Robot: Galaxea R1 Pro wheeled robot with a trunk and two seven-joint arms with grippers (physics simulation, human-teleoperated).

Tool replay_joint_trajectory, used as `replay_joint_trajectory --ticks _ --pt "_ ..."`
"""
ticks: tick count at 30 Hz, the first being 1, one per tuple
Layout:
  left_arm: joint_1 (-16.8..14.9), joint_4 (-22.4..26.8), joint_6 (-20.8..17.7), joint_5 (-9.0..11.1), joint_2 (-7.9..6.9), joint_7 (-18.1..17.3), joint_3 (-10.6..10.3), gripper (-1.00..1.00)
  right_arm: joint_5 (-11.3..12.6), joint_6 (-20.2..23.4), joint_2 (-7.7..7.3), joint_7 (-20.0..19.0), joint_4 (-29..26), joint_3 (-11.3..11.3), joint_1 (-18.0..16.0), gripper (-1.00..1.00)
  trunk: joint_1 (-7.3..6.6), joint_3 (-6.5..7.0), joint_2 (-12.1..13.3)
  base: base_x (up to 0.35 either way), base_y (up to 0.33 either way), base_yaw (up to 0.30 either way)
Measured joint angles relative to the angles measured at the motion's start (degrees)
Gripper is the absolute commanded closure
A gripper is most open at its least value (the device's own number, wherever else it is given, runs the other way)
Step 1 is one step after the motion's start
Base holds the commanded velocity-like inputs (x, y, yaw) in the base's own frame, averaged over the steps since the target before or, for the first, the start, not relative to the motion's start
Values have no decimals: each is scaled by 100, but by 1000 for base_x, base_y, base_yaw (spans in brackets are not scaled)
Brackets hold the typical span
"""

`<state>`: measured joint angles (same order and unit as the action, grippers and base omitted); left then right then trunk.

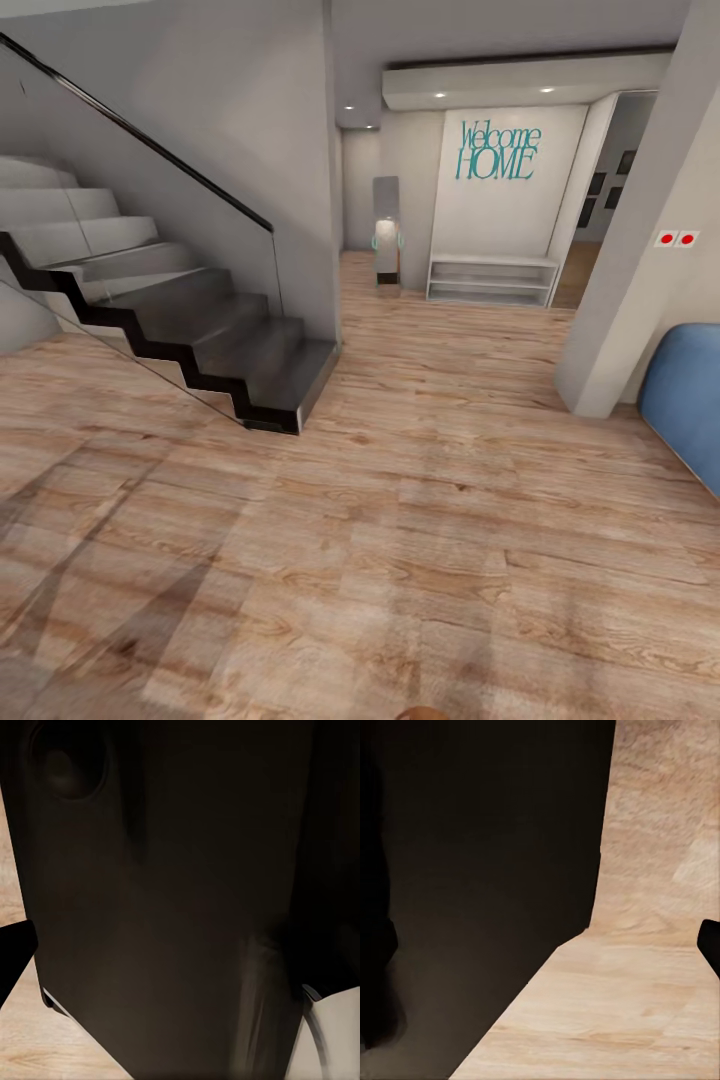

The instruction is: Put the three can of soda from the living room inside the tash can in the kitchen.

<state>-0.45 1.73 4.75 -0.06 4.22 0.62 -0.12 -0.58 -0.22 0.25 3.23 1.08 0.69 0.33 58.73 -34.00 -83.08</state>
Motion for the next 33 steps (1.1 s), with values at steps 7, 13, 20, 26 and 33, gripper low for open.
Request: replay_joint_trajectory --ticks 7,13,20,26,33 --pt "-1 2 0 -15 0 -2 -16 -100 -3 174 53 -281 -657 10 -109 -100 0 1 0 0 0 0" --pt "-3 2 -4 -19 0 -7 -21 -100 -13 1029 135 -294 -1470 24 -247 -100 0 0 0 0 0 0" --pt "-3 2 -12 -20 0 -14 -30 -100 -13 2870 168 -290 -3622 51 -297 -100 0 1 0 0 0 0" --pt "-7 5 -16 -27 0 -27 -32 -100 -14 4002 181 -275 -4834 48 -313 -100 0 0 0 0 0 0" --pt "-26 107 -33 -27 0 -49 -32 -100 5 4371 184 -152 -5194 30 -476 -100 0 0 0 0 0 0"
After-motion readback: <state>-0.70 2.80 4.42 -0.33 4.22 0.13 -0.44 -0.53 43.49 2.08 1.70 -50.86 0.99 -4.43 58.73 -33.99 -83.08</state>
